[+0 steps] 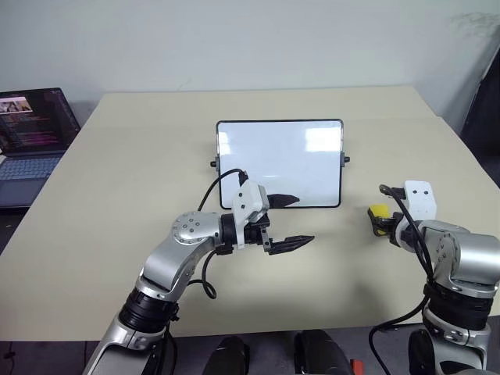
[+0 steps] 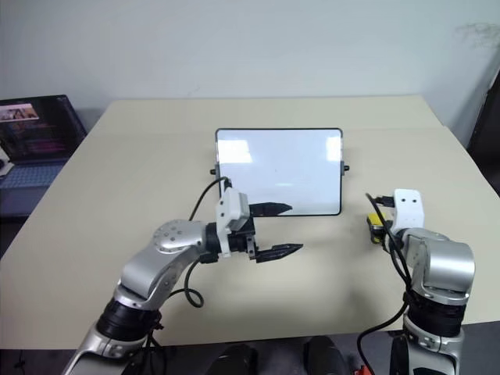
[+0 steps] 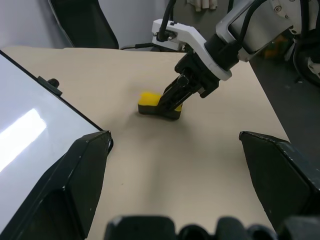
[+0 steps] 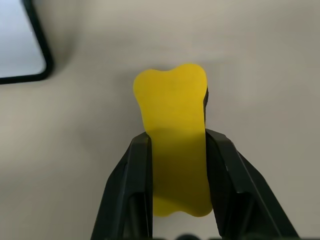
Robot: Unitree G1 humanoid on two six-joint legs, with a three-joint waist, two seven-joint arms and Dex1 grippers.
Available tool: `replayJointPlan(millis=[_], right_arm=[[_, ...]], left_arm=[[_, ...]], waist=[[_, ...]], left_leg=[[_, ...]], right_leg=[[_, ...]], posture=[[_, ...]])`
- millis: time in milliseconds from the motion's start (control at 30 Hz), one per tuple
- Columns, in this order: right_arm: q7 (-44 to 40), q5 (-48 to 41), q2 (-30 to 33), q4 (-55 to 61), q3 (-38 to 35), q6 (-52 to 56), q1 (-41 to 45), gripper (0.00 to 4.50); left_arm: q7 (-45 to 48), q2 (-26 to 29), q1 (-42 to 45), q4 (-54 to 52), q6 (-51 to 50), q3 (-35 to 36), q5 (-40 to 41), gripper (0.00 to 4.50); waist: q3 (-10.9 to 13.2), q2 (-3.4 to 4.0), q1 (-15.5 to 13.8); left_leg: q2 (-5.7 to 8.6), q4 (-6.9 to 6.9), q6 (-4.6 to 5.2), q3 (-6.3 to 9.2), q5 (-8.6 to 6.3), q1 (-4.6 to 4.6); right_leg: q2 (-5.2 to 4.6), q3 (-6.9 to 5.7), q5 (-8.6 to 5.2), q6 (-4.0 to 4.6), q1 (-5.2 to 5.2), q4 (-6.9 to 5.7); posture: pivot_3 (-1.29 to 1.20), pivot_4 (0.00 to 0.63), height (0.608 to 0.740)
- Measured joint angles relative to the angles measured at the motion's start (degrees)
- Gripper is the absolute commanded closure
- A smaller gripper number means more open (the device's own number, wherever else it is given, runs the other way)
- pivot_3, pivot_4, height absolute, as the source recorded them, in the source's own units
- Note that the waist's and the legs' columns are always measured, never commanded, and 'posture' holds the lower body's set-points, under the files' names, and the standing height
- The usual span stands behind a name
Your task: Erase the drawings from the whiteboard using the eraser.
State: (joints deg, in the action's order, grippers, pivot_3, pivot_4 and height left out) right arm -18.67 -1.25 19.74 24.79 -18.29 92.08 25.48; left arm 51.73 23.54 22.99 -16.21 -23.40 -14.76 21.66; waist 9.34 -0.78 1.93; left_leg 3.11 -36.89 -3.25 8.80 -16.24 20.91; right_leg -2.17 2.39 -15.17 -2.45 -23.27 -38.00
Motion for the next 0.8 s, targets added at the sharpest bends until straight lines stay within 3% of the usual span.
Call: replayJointPlan(millis=[800], right_arm=[[2.53,-7.47,4.79,-7.43,2.82,0.0,4.32,3.36]], left_arm=[[-0.8,1.06,-1.19,-0.09,0.15,0.01,-0.38,0.0]], waist=[[0.0,0.0,-0.14]], left_leg=[[0.02,-0.02,0.03,-0.08,0.01,0.01]], right_leg=[[0.01,-0.03,-0.01,-0.02,0.04,0.0]], posture=[[0.0,0.15,0.74]])
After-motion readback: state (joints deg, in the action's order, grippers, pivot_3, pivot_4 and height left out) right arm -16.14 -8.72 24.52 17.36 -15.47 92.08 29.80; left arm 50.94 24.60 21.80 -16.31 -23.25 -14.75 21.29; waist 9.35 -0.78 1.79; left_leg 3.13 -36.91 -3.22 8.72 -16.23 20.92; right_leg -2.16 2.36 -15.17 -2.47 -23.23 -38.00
